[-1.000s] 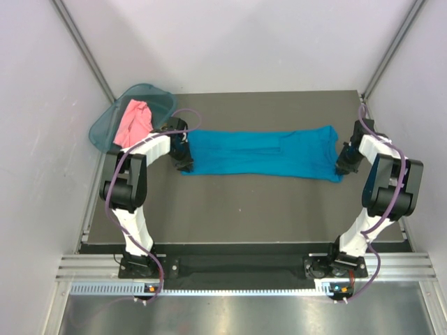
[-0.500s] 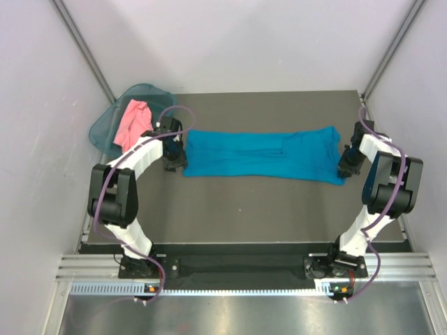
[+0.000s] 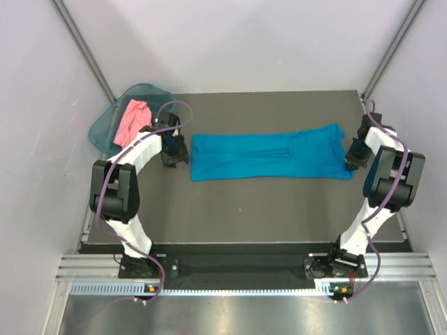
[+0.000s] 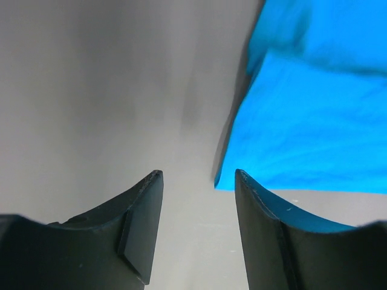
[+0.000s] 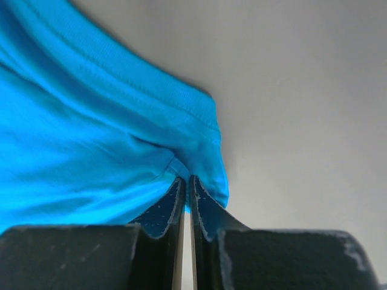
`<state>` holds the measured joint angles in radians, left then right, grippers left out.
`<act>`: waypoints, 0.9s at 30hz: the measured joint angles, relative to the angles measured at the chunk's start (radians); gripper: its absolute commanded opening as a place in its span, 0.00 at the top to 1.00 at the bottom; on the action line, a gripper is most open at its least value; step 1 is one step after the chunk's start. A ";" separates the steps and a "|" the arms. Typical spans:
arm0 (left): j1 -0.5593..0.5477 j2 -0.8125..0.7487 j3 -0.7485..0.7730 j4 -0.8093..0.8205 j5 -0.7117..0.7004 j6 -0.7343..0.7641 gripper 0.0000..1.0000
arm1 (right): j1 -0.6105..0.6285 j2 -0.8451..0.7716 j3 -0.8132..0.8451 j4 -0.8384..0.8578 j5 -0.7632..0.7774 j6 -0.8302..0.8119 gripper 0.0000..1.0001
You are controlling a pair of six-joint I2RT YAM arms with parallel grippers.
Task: Fold and stack the t-shirts
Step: Fold the tshirt
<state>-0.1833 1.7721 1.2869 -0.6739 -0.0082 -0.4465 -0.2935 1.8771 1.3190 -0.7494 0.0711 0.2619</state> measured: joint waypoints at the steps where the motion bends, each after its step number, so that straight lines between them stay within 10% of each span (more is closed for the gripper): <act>1: 0.000 0.004 0.011 0.000 0.014 -0.001 0.44 | -0.006 0.017 0.021 0.002 0.008 0.000 0.97; 9: -0.038 0.004 -0.042 0.054 0.096 -0.023 0.44 | -0.017 0.159 0.226 -0.011 0.052 0.019 0.96; 20: -0.095 0.007 -0.074 0.058 0.093 0.019 0.40 | -0.018 0.142 0.235 -0.027 0.084 0.019 0.43; 27: -0.048 0.125 0.242 0.046 0.134 0.119 0.34 | 0.034 -0.076 0.123 -0.037 0.059 0.024 0.34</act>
<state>-0.2314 1.8969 1.5288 -0.6281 0.1257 -0.3271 -0.2600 1.8015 1.4422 -0.7860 0.1299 0.2855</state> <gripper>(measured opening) 0.658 0.630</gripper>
